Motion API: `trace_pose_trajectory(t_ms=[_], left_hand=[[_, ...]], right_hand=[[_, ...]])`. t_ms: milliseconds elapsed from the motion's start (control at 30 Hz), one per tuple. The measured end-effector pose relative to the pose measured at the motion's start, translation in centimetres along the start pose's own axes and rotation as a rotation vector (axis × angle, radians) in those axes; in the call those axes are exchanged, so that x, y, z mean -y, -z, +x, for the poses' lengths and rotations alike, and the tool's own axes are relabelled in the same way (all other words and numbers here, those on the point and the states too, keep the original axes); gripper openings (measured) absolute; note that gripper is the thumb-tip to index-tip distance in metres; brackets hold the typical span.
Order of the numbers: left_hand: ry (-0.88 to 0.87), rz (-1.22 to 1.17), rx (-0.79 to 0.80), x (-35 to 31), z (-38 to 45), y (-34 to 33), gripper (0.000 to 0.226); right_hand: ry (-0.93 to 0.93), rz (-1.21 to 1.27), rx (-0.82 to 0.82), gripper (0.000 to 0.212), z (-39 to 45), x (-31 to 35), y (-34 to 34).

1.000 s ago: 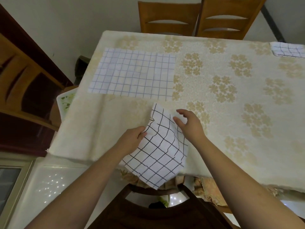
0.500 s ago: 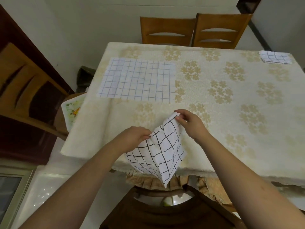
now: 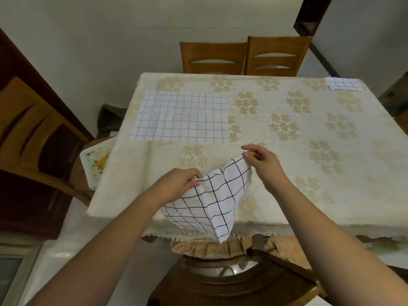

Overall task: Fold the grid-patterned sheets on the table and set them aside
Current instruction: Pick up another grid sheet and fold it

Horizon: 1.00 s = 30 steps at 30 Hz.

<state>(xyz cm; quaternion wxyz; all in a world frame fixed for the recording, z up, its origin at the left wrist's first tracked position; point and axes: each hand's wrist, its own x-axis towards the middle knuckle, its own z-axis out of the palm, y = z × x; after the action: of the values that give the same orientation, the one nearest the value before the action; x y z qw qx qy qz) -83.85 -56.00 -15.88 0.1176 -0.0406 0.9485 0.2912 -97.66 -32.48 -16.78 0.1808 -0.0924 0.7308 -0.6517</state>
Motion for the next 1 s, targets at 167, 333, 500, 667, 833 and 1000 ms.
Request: trace_pose_trajectory(t_ms=[167, 333, 500, 667, 833, 1000], left_hand=[[0.046, 0.026, -0.045, 0.7, -0.1, 0.5, 0.021], [0.05, 0.066, -0.093, 0.8, -0.2, 1.2, 0.018], [0.031, 0.071, -0.115, 1.0, -0.2, 1.7, 0.019], [0.016, 0.021, -0.071, 1.7, -0.4, 2.2, 0.02], [0.004, 0.042, -0.03, 1.8, -0.5, 2.2, 0.024], [-0.026, -0.024, -0.067, 1.3, -0.8, 1.9, 0.019]], right_hand=[[-0.008, -0.001, -0.079, 0.016, -1.0, 0.2, 1.0], [0.034, -0.302, -0.049, 0.014, -2.3, 0.7, 1.5], [0.089, -0.578, 0.024, 0.006, -3.1, 0.7, 2.0], [0.106, -0.536, -0.006, 0.008, -3.5, 0.7, 2.3], [0.058, -0.404, -0.031, 0.016, -3.9, 1.0, 2.8], [0.091, -0.342, -0.177, 0.014, -3.7, 1.2, 3.0]])
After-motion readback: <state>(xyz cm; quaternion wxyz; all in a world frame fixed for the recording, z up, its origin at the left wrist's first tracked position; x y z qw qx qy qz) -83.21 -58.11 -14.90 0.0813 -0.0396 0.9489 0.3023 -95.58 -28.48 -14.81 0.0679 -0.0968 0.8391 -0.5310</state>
